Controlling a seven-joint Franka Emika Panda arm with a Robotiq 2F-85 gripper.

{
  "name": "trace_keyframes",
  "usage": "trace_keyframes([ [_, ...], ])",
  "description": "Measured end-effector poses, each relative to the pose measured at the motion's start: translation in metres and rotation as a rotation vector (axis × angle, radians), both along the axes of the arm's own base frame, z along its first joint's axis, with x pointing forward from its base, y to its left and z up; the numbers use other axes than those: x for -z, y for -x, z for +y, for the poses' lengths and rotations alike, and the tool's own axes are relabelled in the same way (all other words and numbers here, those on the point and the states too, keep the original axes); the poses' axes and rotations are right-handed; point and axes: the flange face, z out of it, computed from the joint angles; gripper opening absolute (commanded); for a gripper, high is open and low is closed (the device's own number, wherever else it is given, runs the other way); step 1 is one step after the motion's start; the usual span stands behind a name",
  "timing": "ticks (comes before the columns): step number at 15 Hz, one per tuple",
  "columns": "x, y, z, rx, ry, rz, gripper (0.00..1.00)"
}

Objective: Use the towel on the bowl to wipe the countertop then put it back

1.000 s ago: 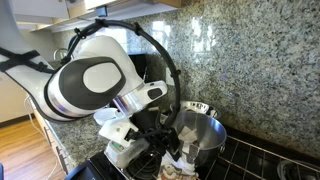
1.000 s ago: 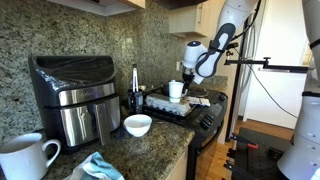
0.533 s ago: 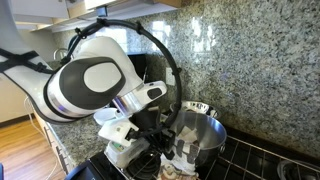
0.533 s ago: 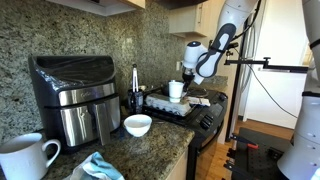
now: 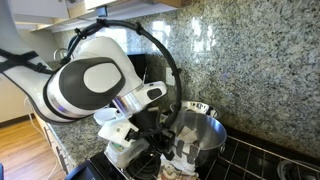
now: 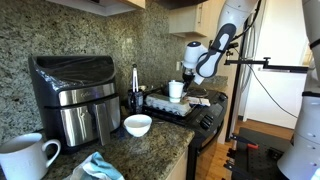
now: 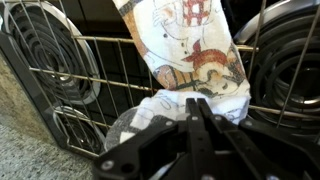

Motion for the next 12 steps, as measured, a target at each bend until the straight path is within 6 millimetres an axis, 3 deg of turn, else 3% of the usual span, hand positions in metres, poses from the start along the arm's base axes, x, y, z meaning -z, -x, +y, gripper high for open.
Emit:
trace_keyframes([
  [5, -0.008, 0.0, -0.002, 0.005, 0.001, -0.016, 0.04],
  [12, -0.047, -0.002, -0.001, 0.012, 0.014, -0.068, 0.04],
])
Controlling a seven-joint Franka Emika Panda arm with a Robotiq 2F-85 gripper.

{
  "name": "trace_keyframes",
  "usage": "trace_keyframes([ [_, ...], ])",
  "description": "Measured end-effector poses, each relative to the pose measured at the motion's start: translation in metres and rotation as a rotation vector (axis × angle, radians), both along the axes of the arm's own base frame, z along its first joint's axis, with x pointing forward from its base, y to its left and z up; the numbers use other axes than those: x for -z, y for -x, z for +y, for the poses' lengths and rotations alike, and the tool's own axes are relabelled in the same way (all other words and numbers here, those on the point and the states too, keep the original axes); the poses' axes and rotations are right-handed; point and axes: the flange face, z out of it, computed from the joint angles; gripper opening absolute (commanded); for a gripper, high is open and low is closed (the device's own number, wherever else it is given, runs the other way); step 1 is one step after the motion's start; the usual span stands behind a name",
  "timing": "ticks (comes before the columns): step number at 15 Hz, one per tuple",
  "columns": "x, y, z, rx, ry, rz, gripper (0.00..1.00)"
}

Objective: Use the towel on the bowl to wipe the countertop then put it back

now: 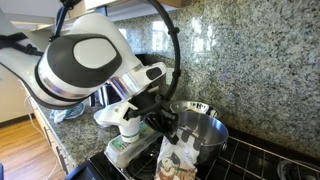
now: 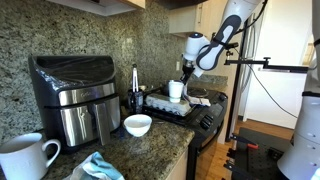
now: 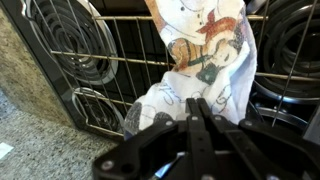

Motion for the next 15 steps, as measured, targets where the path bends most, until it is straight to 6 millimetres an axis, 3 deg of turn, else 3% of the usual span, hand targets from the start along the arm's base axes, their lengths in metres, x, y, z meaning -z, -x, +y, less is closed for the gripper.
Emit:
trace_keyframes([
  [15, -0.062, 0.008, -0.002, 0.023, 0.02, 0.011, 0.04],
])
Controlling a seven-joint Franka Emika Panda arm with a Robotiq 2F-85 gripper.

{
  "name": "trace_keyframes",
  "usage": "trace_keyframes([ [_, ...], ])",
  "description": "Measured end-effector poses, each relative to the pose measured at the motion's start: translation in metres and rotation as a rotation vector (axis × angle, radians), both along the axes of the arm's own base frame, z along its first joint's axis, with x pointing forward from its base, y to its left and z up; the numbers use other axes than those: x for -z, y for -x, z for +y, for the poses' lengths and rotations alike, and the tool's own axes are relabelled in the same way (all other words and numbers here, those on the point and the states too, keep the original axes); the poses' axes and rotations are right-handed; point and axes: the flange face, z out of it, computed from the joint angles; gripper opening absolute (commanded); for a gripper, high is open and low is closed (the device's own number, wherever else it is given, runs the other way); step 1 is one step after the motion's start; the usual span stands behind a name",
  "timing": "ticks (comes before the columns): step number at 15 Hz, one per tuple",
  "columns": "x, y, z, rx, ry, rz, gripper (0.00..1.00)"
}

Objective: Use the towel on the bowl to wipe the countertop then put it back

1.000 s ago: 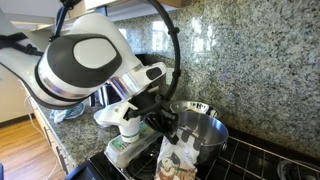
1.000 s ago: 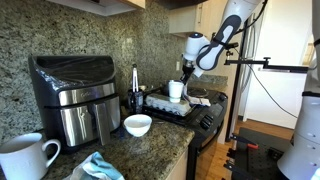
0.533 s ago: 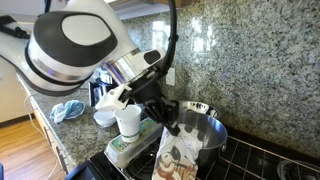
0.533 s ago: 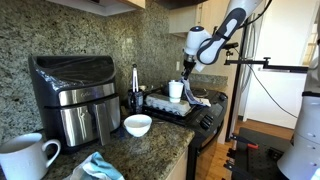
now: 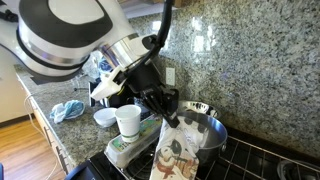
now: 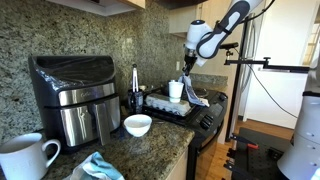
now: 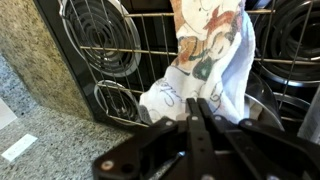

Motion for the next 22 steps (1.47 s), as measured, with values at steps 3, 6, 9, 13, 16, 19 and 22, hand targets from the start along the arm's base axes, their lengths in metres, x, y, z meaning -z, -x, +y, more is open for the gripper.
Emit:
trace_keyframes([
  [3, -0.011, 0.001, 0.0, 0.011, -0.031, 0.03, 0.04],
  [6, -0.029, -0.003, 0.001, 0.028, -0.064, 0.065, 0.04],
  [9, -0.053, -0.007, 0.001, 0.047, -0.066, 0.079, 0.04],
  [13, -0.081, -0.01, -0.001, 0.073, -0.055, 0.081, 0.04],
  [16, -0.099, -0.01, -0.001, 0.083, -0.047, 0.074, 0.04],
  [19, -0.118, -0.011, 0.003, 0.084, -0.04, 0.063, 0.04],
  [22, -0.14, -0.013, 0.013, 0.073, -0.029, 0.059, 0.04],
])
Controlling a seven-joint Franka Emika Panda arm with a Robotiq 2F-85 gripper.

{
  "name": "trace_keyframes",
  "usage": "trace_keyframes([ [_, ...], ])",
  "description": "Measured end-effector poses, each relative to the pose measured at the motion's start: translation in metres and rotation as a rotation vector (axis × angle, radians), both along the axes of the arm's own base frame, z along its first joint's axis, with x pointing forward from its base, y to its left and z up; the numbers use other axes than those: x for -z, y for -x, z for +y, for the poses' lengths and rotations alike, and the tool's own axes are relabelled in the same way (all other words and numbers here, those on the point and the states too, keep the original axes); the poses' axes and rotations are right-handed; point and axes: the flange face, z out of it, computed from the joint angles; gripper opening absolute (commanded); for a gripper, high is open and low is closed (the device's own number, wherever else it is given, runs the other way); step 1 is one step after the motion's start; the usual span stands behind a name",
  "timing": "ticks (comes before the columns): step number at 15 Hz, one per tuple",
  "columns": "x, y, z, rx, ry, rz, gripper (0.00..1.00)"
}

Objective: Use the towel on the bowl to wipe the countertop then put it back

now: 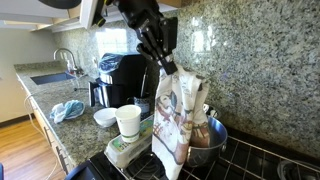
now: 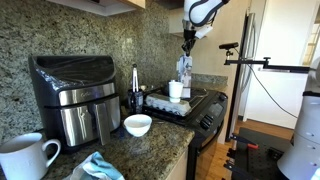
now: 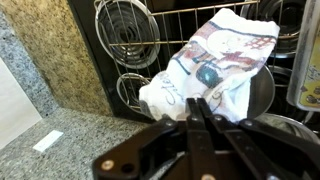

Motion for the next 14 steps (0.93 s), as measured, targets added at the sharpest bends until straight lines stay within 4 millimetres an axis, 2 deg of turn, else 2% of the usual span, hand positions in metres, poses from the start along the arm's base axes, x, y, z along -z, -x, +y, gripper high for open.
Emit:
trace_keyframes([
  [7, -0.06, -0.001, 0.024, -0.036, 0.011, -0.003, 0.04],
  [14, -0.113, 0.0, 0.03, -0.043, -0.02, 0.021, 0.04],
])
